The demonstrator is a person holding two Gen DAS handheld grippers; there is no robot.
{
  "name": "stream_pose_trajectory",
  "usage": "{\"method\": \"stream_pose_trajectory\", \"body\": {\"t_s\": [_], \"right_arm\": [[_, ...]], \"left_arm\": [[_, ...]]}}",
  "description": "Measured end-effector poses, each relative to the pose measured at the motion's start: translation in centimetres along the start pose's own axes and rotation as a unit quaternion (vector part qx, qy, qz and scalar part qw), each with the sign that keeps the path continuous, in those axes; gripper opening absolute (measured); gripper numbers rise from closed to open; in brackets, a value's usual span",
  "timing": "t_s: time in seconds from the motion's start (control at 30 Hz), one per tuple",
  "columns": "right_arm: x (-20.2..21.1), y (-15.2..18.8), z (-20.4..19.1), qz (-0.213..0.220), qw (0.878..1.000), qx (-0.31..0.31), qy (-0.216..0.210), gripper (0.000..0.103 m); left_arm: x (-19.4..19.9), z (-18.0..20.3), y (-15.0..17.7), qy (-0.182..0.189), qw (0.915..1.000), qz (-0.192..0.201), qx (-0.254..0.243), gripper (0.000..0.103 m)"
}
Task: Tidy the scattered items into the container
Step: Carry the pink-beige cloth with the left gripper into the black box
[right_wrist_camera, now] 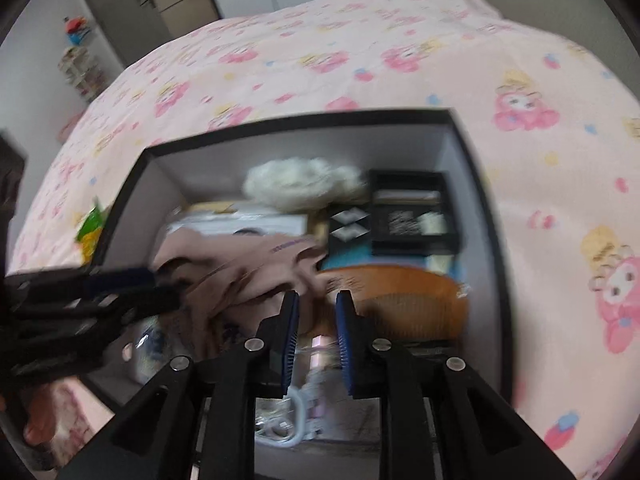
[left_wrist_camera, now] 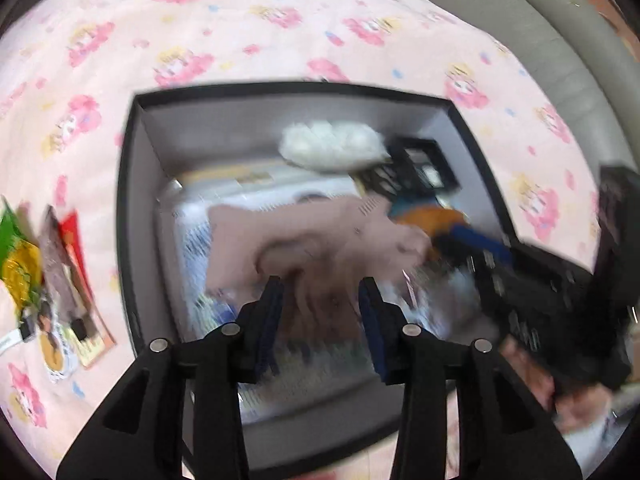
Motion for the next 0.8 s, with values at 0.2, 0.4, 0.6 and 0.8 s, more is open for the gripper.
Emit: {"method": "stream_pose_trajectory", "body": {"t_s": [0.2, 0.4, 0.6, 0.8], "right_arm": [[-1.0, 0.3, -0.7, -0.044, 0.998, -0.005, -0.043, 0.016], [-1.8, 0.4, 0.1, -0.044, 0.999, -0.016, -0.017, 0.018], [-1.6, 0.3, -0.1, -0.039, 0.999, -0.018, -0.029, 0.021], [-2.3, 0.9, -1.6, -0.074, 0.995, 0.0, -0.064, 0.021]], "left_arm": [[-2.0, 0.0, 0.8, 0.01, 0.997, -0.075, -0.016, 0.04], [-3.4, -0.7, -0.7, -0.055, 0.9943, -0.089, -0.02, 0.039], [-0.5, -2.0, -1.6, -0.036, 0.9992, -0.006, 0.014, 0.04], [-2.3, -0.4, 0.9, 0.032, 0.9953, -0.086, -0.033, 0.04]]}}
Point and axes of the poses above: each gripper's, at about its wrist camera, not at the fingertips, and x roughly against the way its jaws point, z to its right, y to its underside, the point moved 2 cm from there along -x, roughly the way its jaws point, and after that the axes turned 12 degrees about -x, right-handed, at the moved point
